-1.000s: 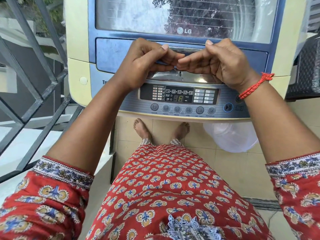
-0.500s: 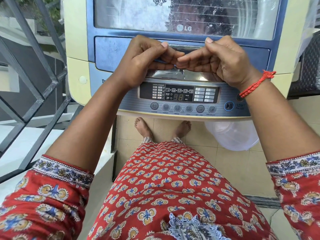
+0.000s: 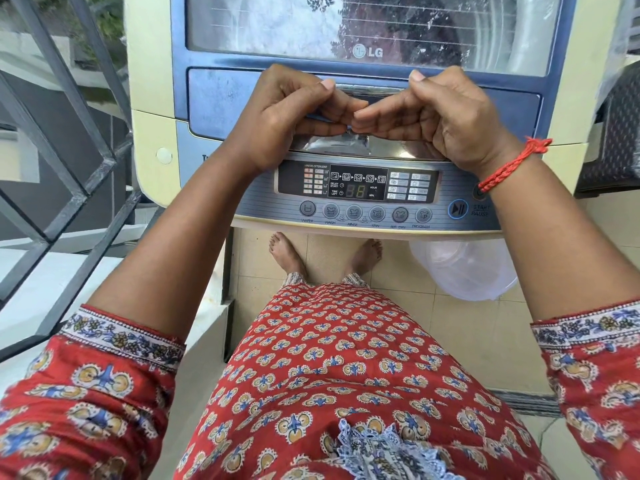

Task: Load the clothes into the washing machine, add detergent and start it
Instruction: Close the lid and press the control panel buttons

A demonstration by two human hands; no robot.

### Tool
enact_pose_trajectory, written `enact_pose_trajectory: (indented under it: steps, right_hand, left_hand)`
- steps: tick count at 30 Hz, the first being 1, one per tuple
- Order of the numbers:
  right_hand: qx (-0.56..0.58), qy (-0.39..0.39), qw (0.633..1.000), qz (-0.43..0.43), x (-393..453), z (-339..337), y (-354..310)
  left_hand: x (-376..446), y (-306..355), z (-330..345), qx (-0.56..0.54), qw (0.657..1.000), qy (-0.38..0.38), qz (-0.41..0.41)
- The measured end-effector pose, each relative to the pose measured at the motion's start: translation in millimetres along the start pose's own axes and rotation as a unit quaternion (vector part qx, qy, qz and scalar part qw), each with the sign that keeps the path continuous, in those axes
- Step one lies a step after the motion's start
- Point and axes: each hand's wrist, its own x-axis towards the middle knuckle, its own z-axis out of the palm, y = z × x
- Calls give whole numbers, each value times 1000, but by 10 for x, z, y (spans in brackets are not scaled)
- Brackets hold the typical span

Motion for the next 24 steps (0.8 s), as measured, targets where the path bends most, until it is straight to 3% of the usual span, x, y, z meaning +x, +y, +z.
enact_pose_trajectory:
  steps: [24]
  right_hand:
    - [-7,9,1000,-17,5,13,-8]
  left_hand:
    - [-14,41,35,-6,1000,0,1]
